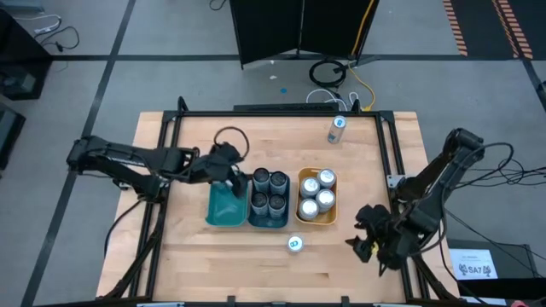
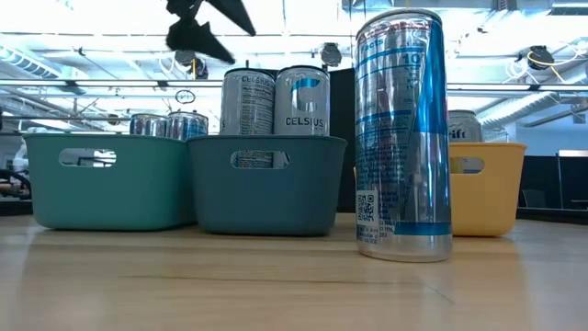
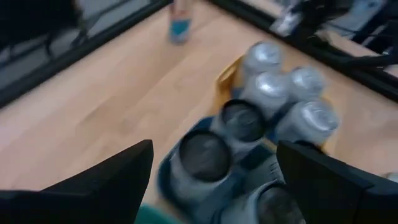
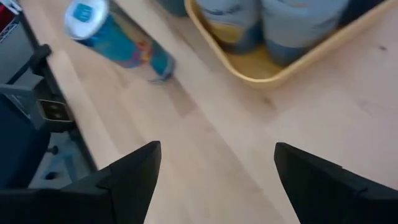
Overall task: Sort soda cans
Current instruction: Put the bottom blue soda can into the green bin
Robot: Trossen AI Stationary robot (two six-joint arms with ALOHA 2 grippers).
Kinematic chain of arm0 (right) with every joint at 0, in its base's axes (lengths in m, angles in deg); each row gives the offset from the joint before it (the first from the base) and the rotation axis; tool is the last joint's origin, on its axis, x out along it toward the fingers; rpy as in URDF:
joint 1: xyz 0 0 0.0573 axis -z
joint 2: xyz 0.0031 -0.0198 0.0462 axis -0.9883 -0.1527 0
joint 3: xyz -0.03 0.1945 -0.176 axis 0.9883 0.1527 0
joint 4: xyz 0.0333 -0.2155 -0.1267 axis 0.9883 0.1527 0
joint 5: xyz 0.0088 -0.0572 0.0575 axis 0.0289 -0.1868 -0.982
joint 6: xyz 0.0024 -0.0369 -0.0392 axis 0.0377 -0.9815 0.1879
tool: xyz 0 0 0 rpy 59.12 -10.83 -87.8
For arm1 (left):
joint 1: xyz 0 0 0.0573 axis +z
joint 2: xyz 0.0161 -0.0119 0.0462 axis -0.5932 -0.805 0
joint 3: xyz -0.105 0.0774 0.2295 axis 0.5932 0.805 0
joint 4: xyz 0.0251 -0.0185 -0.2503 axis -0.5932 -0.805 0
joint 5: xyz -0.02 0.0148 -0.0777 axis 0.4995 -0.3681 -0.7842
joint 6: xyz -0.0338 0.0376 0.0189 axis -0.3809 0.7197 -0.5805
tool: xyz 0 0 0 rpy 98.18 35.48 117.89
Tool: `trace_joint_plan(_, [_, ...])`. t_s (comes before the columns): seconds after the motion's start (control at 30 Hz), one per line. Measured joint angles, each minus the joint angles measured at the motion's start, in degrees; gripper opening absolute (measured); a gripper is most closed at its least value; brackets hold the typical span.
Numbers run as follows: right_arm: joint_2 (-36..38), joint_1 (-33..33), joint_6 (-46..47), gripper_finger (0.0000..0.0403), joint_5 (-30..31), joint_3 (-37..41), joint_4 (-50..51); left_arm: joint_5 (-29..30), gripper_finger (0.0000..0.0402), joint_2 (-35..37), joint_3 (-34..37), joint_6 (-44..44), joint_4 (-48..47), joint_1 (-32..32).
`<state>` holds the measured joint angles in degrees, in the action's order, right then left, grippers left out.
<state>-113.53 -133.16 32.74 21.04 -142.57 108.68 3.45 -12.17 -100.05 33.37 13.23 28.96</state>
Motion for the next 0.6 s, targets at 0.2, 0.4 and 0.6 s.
trace_joint_plan(0.2, [6.3,0.0,-4.9,0.0306,-0.2,6.5,0.1,-0.2,0.035,-5.7,-0.5,6.2,10.2,-2.4])
trace_joint_plan(0.4, [14.8,-0.7,-12.9,0.0306,-0.2,12.0,0.2,-0.3,0.035,-12.8,-10.4,9.2,4.6,-4.9])
trace_joint_plan(0.6, [26.9,-0.9,-19.6,0.0306,3.4,18.1,-0.2,1.3,0.035,-22.1,-25.4,17.1,-2.2,-8.7])
